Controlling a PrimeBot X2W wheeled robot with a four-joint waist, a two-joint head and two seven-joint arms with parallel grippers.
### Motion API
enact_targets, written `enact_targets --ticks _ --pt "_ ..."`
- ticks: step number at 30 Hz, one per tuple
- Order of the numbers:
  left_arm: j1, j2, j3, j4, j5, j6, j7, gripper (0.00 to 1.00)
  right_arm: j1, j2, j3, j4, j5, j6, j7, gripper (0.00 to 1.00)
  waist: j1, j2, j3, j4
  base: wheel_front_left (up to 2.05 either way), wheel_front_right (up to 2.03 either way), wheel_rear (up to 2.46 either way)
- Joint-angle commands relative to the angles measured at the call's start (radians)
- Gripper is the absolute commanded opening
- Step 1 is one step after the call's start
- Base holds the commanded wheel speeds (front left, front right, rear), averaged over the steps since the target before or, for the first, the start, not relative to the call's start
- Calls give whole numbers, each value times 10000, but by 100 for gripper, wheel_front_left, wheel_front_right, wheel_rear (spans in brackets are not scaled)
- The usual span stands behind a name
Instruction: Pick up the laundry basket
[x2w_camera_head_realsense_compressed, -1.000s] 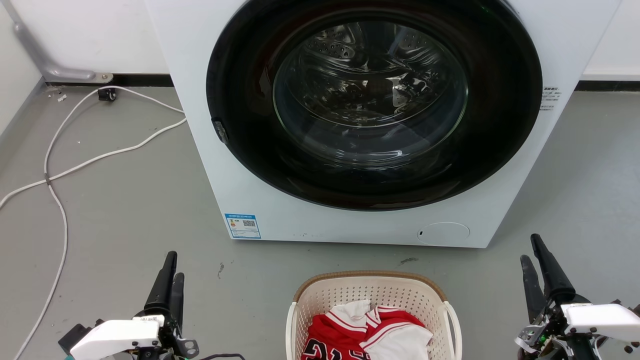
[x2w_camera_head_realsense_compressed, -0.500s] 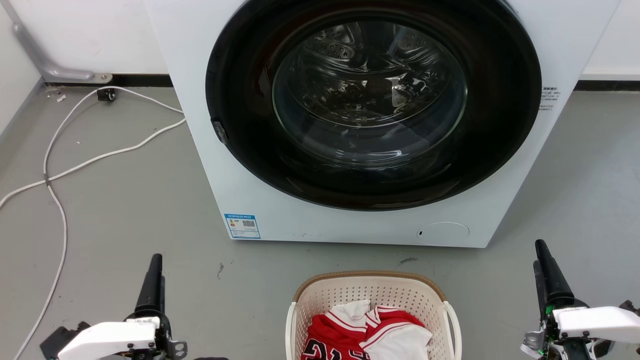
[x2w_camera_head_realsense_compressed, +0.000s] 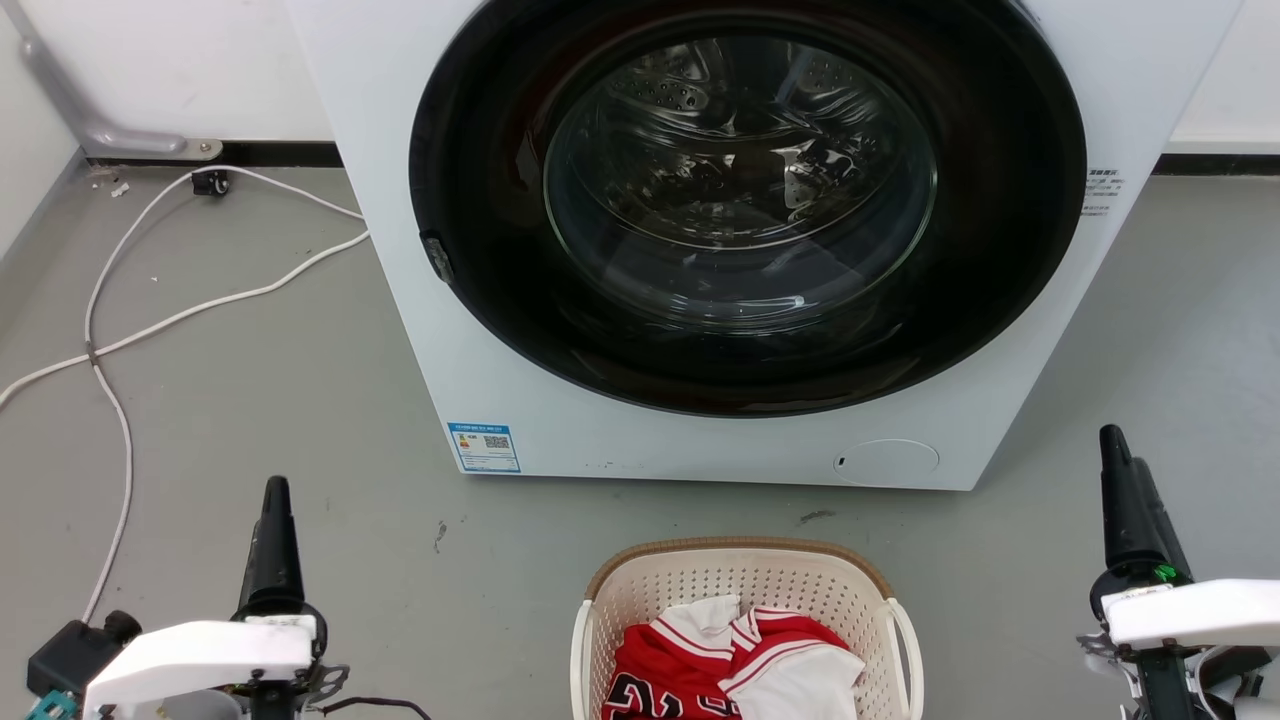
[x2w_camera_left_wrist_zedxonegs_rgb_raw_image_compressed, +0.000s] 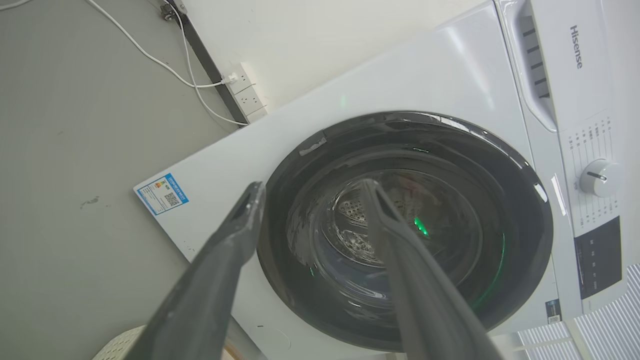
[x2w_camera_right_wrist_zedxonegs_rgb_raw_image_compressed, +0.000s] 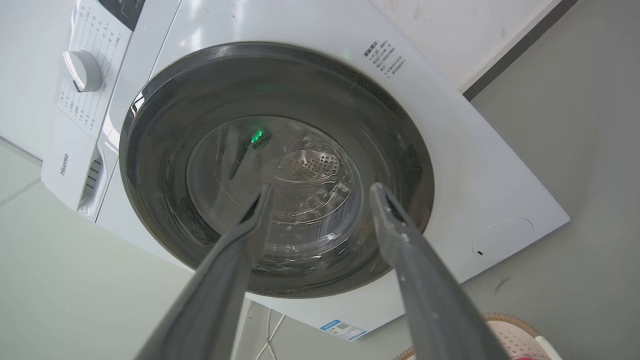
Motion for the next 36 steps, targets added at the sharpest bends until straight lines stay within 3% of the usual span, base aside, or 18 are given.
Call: enact_targets --ticks 1,13,24,28,36 --pt "3 31 -88 -327 459 55 -109 100 -135 -30 -10 -310 -380 0 -109 100 0 0 6 0 0 0 0" --pt "248 32 -1151 -1283 2958 450 -479 100 12 -33 559 -1168 -2980 0 -488 100 0 0 82 -13 0 0 0" --pt "311 31 -2196 -1589 5697 406 -794 100 193 -36 856 -1440 -4649 0 -799 100 0 0 108 -31 0 0 0" --pt "326 31 -2681 -1574 6843 604 -896 100 220 -37 925 -1520 -5217 0 -898 100 0 0 126 -36 0 0 0" --pt "373 129 -3220 -1434 7959 1092 -1094 100 369 -38 964 -1442 -6363 0 -1103 100 0 0 146 -24 0 0 0"
